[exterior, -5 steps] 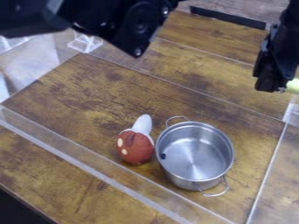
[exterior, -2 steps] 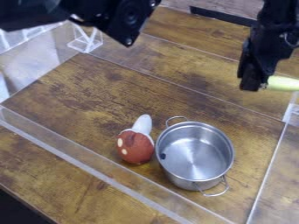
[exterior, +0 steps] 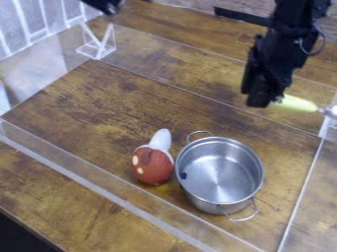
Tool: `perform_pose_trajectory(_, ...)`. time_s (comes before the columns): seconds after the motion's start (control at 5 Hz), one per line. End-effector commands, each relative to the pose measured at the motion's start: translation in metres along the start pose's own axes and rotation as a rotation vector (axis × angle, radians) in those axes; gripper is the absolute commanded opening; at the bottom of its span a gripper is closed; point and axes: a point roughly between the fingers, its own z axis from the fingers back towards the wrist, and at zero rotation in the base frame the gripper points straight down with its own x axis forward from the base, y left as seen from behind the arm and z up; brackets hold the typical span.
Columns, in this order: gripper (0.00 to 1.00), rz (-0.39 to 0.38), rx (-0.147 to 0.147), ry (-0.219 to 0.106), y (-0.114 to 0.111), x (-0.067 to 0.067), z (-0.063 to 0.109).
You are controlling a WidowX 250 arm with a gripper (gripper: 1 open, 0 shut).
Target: Move the green spoon to the right
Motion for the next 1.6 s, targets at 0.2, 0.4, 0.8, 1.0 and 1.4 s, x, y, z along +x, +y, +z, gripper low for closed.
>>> perform_pose_trajectory(0.2, 0.0, 0.383, 0.069, 0.035, 0.023, -0.039, 0.066)
perform_pose_trajectory(0.4, 0.0, 0.496, 0.088, 0.066, 0.018, -0.044, 0.078)
perform_pose_trajectory(0.8, 0.0, 0.616, 0.104, 0.099, 0.005, -0.044, 0.082)
perform_pose_trajectory(1.0, 0.0, 0.612, 0.108, 0.097, -0.001, -0.042, 0.077)
perform_pose_trajectory(1.4, 0.0, 0.843, 0.116, 0.148, -0.029, -0.049, 0.082)
